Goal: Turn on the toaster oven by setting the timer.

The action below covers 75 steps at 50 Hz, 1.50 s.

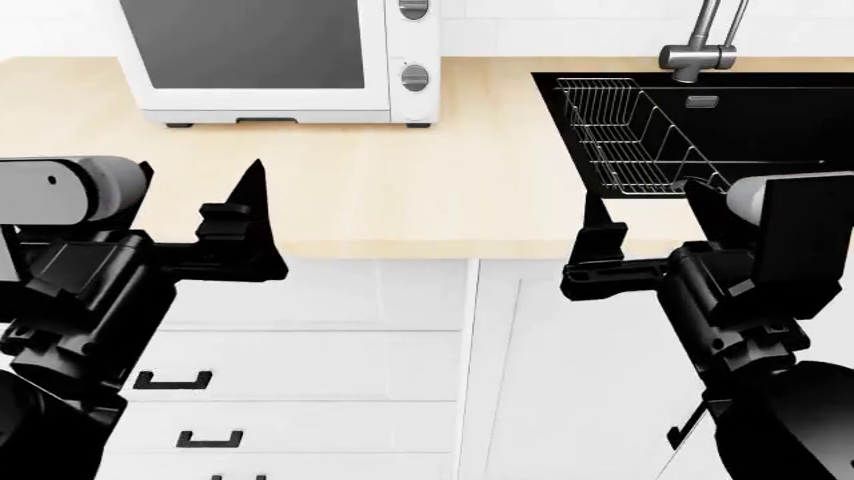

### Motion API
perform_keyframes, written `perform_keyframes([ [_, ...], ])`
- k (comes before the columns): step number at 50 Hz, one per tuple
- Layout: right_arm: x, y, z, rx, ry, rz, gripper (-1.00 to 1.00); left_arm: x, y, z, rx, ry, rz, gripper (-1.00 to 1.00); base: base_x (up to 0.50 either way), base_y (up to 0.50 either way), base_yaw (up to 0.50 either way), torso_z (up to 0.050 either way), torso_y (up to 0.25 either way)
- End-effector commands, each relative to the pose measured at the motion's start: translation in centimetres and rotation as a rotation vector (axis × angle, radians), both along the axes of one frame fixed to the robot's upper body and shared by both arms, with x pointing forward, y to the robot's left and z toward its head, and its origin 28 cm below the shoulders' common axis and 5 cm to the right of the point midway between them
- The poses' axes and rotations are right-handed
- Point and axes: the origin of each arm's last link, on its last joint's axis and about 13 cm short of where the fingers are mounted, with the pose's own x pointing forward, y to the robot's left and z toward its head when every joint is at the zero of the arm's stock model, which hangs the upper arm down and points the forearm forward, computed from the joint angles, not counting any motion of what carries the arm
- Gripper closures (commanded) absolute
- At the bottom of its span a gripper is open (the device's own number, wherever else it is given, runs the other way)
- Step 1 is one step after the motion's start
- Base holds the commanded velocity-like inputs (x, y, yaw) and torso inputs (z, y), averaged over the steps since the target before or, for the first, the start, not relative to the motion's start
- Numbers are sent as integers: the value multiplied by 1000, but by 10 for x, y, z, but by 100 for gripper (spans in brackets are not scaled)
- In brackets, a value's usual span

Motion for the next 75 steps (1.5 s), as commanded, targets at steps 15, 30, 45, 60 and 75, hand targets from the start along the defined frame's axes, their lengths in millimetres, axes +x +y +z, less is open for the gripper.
perform_keyframes([
  [15,0,0,0,-8,3,-6,-100,-2,1,1,-5,-4,-10,-100,0,0,0,0,0],
  [30,1,-1,0,-5,16,0,-100,3,-1,-3,-18,17,-2,-100,0,0,0,0,0],
  [45,2,-1,0,27,26,18,-100,0,0,-5,-18,15,2,-100,342,86,0,0,0],
  [60,0,0,0,29,35,18,-100,-1,0,-3,-20,11,-1,-100,500,159,0,0,0],
  [75,0,0,-1,31,40,16,-100,0,0,-3,-21,10,0,-100,500,100,0,0,1],
])
